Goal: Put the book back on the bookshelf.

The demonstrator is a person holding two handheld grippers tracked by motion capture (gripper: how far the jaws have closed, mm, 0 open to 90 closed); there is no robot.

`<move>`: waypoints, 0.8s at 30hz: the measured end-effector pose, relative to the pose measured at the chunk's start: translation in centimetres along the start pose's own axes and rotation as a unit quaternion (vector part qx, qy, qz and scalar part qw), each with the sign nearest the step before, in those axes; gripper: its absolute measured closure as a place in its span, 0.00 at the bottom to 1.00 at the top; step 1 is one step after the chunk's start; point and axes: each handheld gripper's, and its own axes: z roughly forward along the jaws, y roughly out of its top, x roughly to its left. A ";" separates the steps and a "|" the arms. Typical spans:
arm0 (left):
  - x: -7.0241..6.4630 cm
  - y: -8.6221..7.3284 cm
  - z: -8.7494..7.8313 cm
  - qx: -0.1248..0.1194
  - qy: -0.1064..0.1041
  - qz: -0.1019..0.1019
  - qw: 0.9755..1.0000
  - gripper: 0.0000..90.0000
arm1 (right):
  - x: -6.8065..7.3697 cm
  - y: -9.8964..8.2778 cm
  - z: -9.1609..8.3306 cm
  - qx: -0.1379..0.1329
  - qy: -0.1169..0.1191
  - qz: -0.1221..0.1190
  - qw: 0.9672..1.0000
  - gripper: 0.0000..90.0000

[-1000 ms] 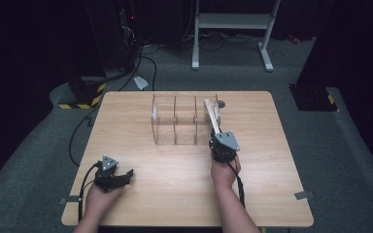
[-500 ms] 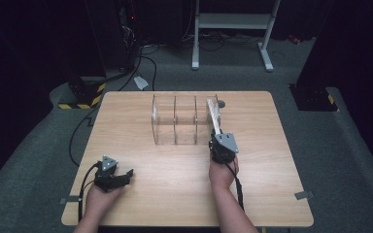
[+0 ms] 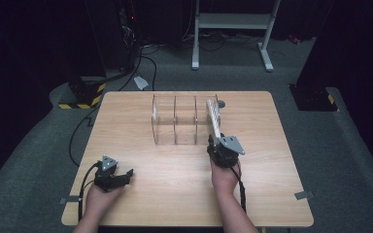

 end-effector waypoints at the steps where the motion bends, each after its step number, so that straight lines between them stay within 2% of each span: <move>1: 0.0 0.0 0.0 0.000 0.000 0.000 1.000 0.27 | -0.1 -0.1 -0.1 0.004 0.005 -0.001 1.000 0.59; 4: 0.0 0.0 0.1 -0.001 -0.001 0.001 1.000 0.27 | -0.5 -0.5 -1.0 0.016 0.024 -0.016 0.999 0.58; 7: 0.0 0.1 0.1 -0.001 -0.002 -0.002 1.000 0.27 | -0.9 -0.9 -1.5 0.021 0.043 -0.014 0.999 0.59; 11: 0.0 0.0 0.0 -0.001 -0.003 -0.003 1.000 0.28 | -1.1 -1.7 -1.7 0.031 0.047 -0.023 0.998 0.62; 12: 0.0 0.0 0.1 -0.001 -0.004 -0.002 1.000 0.28 | -1.3 -2.0 -1.8 0.030 0.048 -0.024 0.998 0.67; 14: 0.0 0.0 0.1 -0.001 -0.003 -0.002 1.000 0.28 | -1.5 -2.2 -1.7 0.034 0.055 -0.016 0.998 0.69; 24: 0.0 0.0 0.0 -0.001 -0.001 -0.001 1.000 0.28 | -1.6 -1.3 -1.5 0.025 0.051 -0.016 0.998 0.75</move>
